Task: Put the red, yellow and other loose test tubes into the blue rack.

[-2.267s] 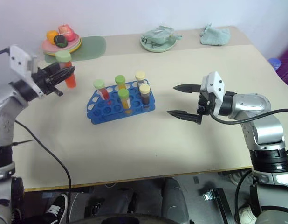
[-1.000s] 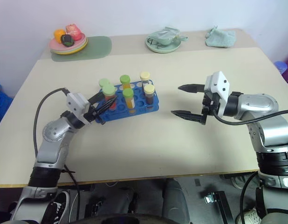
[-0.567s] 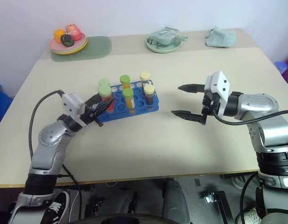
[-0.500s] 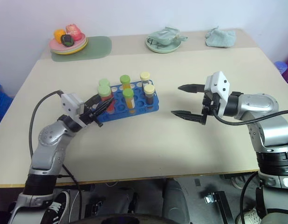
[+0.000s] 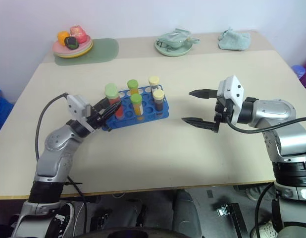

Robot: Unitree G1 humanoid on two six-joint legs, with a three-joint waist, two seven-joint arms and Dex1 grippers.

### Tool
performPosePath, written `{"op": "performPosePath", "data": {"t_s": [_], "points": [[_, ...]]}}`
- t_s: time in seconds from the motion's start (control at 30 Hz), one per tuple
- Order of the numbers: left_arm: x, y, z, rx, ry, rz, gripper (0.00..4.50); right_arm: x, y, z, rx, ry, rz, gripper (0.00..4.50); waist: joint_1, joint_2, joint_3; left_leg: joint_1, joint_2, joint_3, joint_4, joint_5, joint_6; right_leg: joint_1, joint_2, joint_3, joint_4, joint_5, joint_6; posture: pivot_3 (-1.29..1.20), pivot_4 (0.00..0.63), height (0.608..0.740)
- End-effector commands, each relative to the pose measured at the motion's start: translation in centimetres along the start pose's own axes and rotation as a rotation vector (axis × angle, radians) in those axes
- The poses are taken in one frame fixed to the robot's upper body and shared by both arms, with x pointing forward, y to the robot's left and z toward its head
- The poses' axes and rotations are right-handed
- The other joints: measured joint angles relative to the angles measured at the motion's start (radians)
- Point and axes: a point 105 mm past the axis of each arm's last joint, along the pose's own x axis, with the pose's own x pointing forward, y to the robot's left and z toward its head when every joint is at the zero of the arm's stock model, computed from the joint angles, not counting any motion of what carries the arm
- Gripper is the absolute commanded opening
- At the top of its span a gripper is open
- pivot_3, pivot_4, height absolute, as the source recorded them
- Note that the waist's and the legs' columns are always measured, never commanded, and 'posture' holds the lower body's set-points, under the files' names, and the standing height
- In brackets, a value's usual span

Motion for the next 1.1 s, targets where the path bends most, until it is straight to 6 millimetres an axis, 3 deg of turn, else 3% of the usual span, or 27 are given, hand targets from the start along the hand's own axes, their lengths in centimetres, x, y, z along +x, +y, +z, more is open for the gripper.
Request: {"op": "performPosePath", "data": {"t_s": [0.03,0.47,0.87,1.1], "points": [[0.5,-0.3,1.5,0.037,-0.032,-0.008,0.77,-0.6,-0.1,1.2,-0.047,-0.023,-0.019,4.50,-0.001,0.000,0.000,0.000,0.000,0.000,0.000,0.000,0.000,0.000,0.000,0.000,0.000,0.000,0.000,0.00,0.150,0.740],[-1.4,0.4,0.9,0.048,0.006,0.038,0.77,-0.5,-0.1,1.0,-0.041,-0.024,-0.018,4.50,0.000,0.000,0.000,0.000,0.000,0.000,0.000,0.000,0.000,0.000,0.000,0.000,0.000,0.000,0.000,0.00,0.150,0.740],[-1.1,0.5,-0.5,0.045,0.009,0.034,0.77,-0.3,-0.1,1.3,-0.049,-0.029,-0.017,4.50,0.000,0.000,0.000,0.000,0.000,0.000,0.000,0.000,0.000,0.000,0.000,0.000,0.000,0.000,0.000,0.00,0.150,0.740],[-0.7,-0.1,0.2,0.033,-0.001,0.026,0.77,-0.4,-0.1,1.2,-0.051,-0.023,-0.020,4.50,0.000,0.000,0.000,0.000,0.000,0.000,0.000,0.000,0.000,0.000,0.000,0.000,0.000,0.000,0.000,0.00,0.150,0.740]]}}
